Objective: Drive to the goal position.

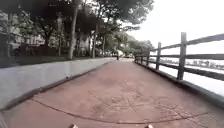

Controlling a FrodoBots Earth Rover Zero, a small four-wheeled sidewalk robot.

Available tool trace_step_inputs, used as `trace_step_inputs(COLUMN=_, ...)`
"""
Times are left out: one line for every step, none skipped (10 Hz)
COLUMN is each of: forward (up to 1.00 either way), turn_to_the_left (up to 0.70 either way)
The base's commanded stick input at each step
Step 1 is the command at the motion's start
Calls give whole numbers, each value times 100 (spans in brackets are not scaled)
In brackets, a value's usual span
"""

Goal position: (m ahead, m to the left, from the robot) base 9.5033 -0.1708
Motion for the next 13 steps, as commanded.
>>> trace_step_inputs(forward=85, turn_to_the_left=-27)
trace_step_inputs(forward=85, turn_to_the_left=-34)
trace_step_inputs(forward=85, turn_to_the_left=-34)
trace_step_inputs(forward=85, turn_to_the_left=-34)
trace_step_inputs(forward=85, turn_to_the_left=-34)
trace_step_inputs(forward=85, turn_to_the_left=-34)
trace_step_inputs(forward=85, turn_to_the_left=-34)
trace_step_inputs(forward=85, turn_to_the_left=-32)
trace_step_inputs(forward=85, turn_to_the_left=-17)
trace_step_inputs(forward=85, turn_to_the_left=-2)
trace_step_inputs(forward=85, turn_to_the_left=0)
trace_step_inputs(forward=85, turn_to_the_left=0)
trace_step_inputs(forward=85, turn_to_the_left=0)
